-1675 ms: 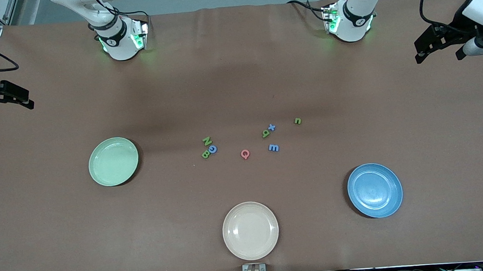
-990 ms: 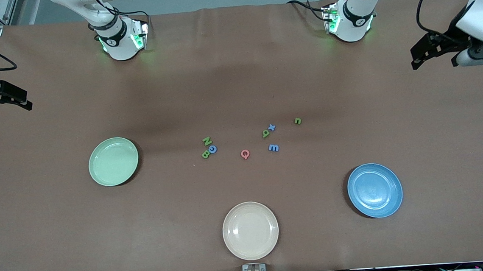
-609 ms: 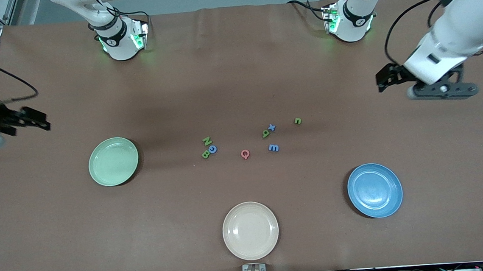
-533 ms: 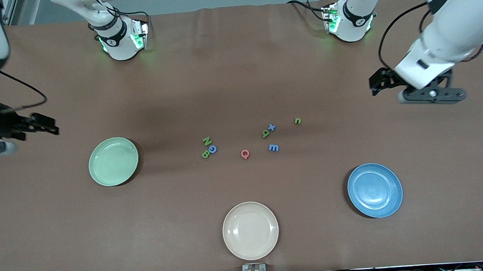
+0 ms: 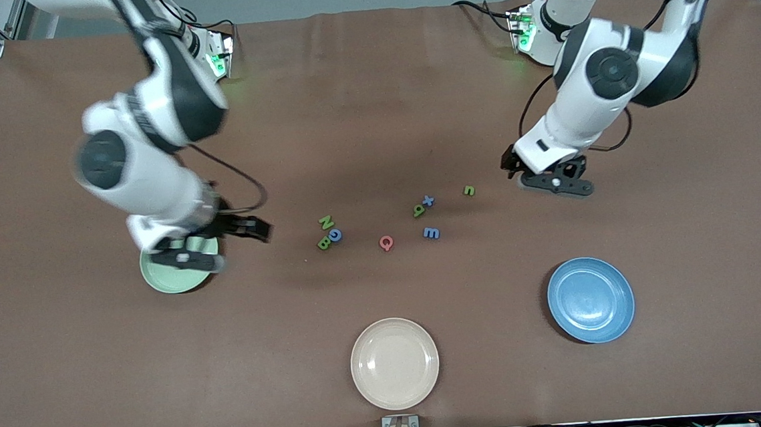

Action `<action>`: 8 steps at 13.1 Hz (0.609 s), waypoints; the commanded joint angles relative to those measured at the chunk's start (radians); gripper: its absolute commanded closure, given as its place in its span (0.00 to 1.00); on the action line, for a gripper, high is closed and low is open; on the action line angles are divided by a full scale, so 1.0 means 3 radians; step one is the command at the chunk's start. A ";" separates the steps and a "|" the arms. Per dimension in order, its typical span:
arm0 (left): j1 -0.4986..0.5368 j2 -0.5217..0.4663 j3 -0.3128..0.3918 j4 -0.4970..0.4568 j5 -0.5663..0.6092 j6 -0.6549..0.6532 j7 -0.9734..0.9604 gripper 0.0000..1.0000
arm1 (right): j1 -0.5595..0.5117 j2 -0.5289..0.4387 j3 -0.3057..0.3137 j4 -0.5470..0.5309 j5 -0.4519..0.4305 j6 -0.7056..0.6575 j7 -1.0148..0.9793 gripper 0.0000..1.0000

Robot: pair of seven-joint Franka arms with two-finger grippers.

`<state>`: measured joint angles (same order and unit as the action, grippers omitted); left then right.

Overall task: Sort upper and lower case letters into plates
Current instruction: 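Grasp the pink letter with the right gripper while the left gripper grasps green u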

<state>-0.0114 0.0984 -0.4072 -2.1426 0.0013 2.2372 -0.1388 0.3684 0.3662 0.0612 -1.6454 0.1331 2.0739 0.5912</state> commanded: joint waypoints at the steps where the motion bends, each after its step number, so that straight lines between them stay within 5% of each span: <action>1: -0.0120 0.0249 -0.0054 -0.0124 -0.0010 0.0345 -0.0079 0.12 | 0.0304 0.0444 -0.0040 0.0054 0.0058 0.0555 0.0242 0.00; 5: -0.0340 0.0622 -0.0054 -0.0109 0.0348 0.0504 -0.0600 0.18 | 0.0699 0.0972 -0.0066 0.0115 -0.0095 0.1135 0.0784 0.00; 8: -0.0392 0.0796 -0.0054 -0.0109 0.0461 0.0596 -0.0678 0.24 | 0.0863 0.1355 -0.0071 0.0482 -0.0631 0.1156 0.1335 0.00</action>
<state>-0.1288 0.3112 -0.4222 -2.1812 0.1149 2.3952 -0.3209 0.5993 0.7023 0.0522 -1.6009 0.0273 2.4380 0.8891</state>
